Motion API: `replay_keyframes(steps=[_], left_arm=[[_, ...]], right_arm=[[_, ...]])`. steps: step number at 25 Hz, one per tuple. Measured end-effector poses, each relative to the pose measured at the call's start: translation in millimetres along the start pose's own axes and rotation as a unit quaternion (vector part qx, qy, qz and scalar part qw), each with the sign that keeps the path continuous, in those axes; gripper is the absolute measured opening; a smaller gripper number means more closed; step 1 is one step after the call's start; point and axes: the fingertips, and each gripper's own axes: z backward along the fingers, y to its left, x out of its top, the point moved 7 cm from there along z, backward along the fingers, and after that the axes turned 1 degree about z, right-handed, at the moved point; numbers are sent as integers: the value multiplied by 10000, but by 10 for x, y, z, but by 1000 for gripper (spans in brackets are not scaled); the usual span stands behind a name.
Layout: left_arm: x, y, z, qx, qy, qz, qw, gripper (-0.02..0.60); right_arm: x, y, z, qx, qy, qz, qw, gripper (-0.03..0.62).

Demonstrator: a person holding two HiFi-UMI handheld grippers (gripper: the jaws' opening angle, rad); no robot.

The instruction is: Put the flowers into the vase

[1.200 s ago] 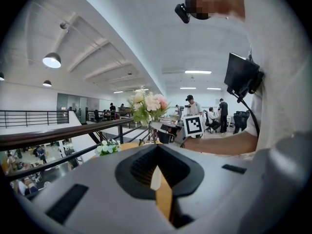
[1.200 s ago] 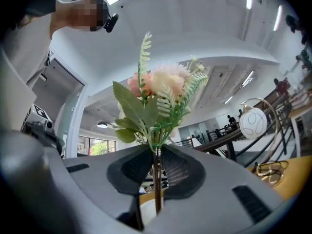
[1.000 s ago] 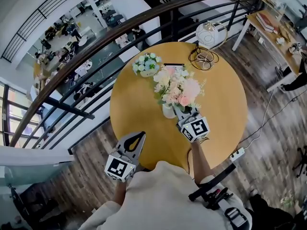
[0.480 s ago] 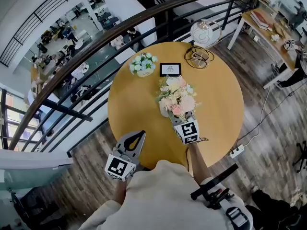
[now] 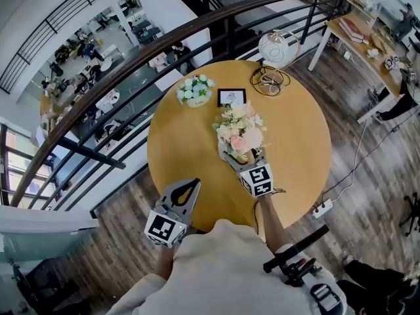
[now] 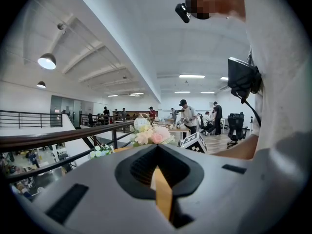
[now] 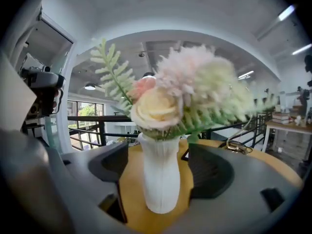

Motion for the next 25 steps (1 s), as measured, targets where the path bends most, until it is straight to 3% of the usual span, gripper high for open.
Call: replay_keyframes(steps=[6,23,25], left_arm=[[-20,-22,27,41,-2,-17,10000,6],[91,-187,-80,-193,-139,-203,9995,6],[82,-235,-107,-248,-145,-216,9994,6]], right_arm=[[-244,62,20,78,343,-97,9993,379],[-371,-93,416,-230,313,-497,9980,373],[-366,-131,484,-303,271,-512,9979,350]])
